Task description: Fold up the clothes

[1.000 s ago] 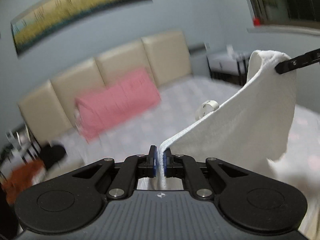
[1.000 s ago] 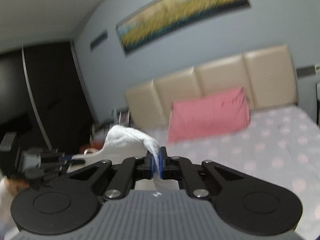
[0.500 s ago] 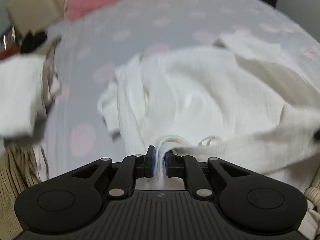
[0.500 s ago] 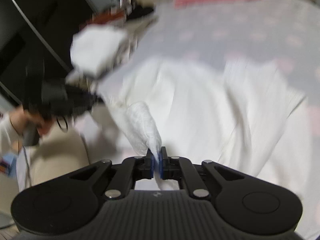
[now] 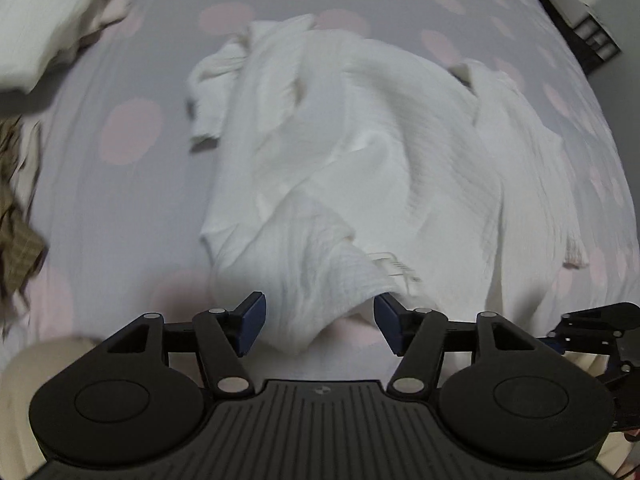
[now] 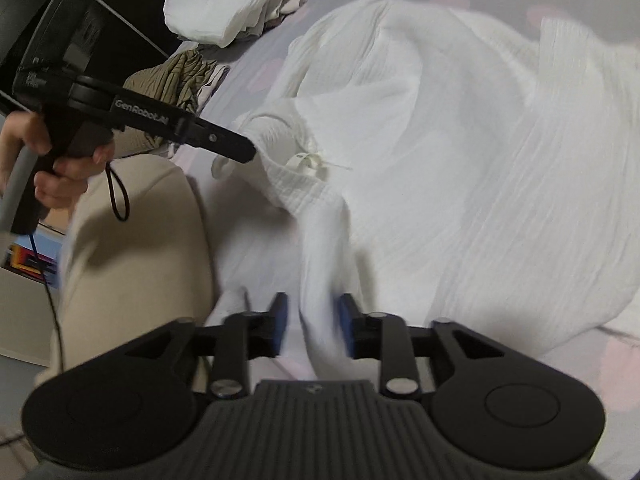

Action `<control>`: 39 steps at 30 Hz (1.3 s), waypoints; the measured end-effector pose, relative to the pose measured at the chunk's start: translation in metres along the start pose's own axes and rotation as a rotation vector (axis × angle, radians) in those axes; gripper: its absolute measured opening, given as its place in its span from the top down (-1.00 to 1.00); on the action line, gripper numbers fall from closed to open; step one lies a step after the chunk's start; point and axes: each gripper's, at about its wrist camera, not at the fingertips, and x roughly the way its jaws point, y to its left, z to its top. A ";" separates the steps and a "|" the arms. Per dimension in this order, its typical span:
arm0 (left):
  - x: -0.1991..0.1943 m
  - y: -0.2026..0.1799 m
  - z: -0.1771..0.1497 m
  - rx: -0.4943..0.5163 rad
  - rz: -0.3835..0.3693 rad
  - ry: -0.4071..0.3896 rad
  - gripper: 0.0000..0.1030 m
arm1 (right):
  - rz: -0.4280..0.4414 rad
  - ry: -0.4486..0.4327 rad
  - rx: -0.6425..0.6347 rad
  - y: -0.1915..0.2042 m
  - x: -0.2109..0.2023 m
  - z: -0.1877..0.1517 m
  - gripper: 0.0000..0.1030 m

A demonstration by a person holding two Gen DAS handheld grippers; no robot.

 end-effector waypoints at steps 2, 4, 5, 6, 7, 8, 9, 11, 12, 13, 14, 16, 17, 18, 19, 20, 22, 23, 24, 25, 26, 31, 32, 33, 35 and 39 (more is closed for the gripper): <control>-0.001 -0.001 -0.005 0.006 0.031 0.006 -0.13 | 0.007 0.001 -0.010 -0.001 -0.004 0.002 0.27; 0.000 -0.004 -0.009 0.026 0.042 0.018 -0.13 | -0.005 -0.015 -0.037 0.001 -0.012 0.007 0.26; 0.002 -0.004 -0.010 0.034 0.043 0.026 -0.13 | -0.011 -0.023 -0.051 0.002 -0.016 0.009 0.24; 0.003 -0.003 -0.009 0.033 0.044 0.039 -0.13 | -0.018 -0.032 -0.065 0.002 -0.021 0.012 0.19; 0.005 -0.002 -0.009 0.028 0.043 0.052 -0.13 | -0.022 -0.039 -0.072 0.002 -0.024 0.014 0.17; 0.006 0.000 -0.009 0.009 0.039 0.062 -0.13 | -0.027 -0.047 -0.071 0.002 -0.026 0.017 0.17; 0.004 0.003 -0.011 -0.020 0.036 0.063 -0.13 | -0.033 -0.051 -0.070 0.002 -0.027 0.019 0.17; 0.000 0.010 -0.016 -0.078 0.028 0.065 -0.13 | -0.046 -0.050 -0.122 0.009 -0.024 0.025 0.16; -0.002 0.013 -0.019 -0.107 0.025 0.063 -0.13 | -0.049 -0.044 -0.173 0.014 -0.023 0.028 0.15; -0.006 0.014 -0.025 -0.133 0.028 0.055 -0.13 | -0.048 -0.036 -0.239 0.020 -0.021 0.034 0.11; -0.008 0.014 -0.031 -0.152 0.029 0.049 -0.13 | -0.046 -0.028 -0.311 0.025 -0.019 0.041 0.08; -0.012 0.014 -0.043 -0.186 0.033 0.038 -0.13 | -0.039 -0.021 -0.414 0.034 -0.012 0.061 -0.01; -0.010 0.011 -0.048 -0.192 0.037 0.036 -0.13 | -0.037 -0.026 -0.451 0.039 -0.007 0.074 -0.01; -0.008 0.008 -0.053 -0.193 0.041 0.034 -0.13 | -0.037 -0.028 -0.483 0.043 -0.002 0.087 -0.02; -0.004 0.003 -0.056 -0.177 0.045 0.033 -0.13 | -0.032 -0.024 -0.513 0.047 0.005 0.099 -0.02; 0.000 -0.002 -0.060 -0.160 0.048 0.031 -0.13 | -0.022 -0.017 -0.547 0.052 0.013 0.110 -0.02; 0.008 -0.008 -0.066 -0.136 0.065 0.028 -0.13 | 0.004 0.020 -0.619 0.063 0.030 0.125 -0.02; 0.012 -0.011 -0.068 -0.127 0.075 0.022 -0.13 | 0.012 0.044 -0.662 0.069 0.040 0.130 -0.02; 0.014 -0.012 -0.070 -0.119 0.079 0.014 -0.13 | 0.012 0.065 -0.707 0.076 0.051 0.133 -0.02; 0.016 -0.013 -0.072 -0.108 0.080 0.004 -0.12 | 0.003 0.086 -0.756 0.083 0.062 0.133 -0.02; 0.018 -0.014 -0.075 -0.104 0.079 -0.009 -0.11 | -0.012 0.107 -0.797 0.089 0.071 0.130 -0.02; 0.031 -0.015 -0.084 -0.123 0.066 -0.039 0.05 | -0.049 0.209 -0.915 0.113 0.110 0.114 -0.11; 0.035 -0.016 -0.085 -0.121 0.067 -0.034 0.20 | -0.068 0.216 -0.934 0.114 0.116 0.111 -0.11; 0.040 -0.016 -0.086 -0.123 0.064 -0.021 0.30 | -0.088 0.222 -0.952 0.115 0.122 0.108 -0.11; 0.051 -0.015 -0.087 -0.146 0.066 0.015 0.69 | -0.129 0.227 -0.966 0.113 0.132 0.106 -0.05; 0.056 -0.011 -0.088 -0.173 0.068 0.001 0.91 | -0.208 0.213 -0.880 0.103 0.144 0.116 0.89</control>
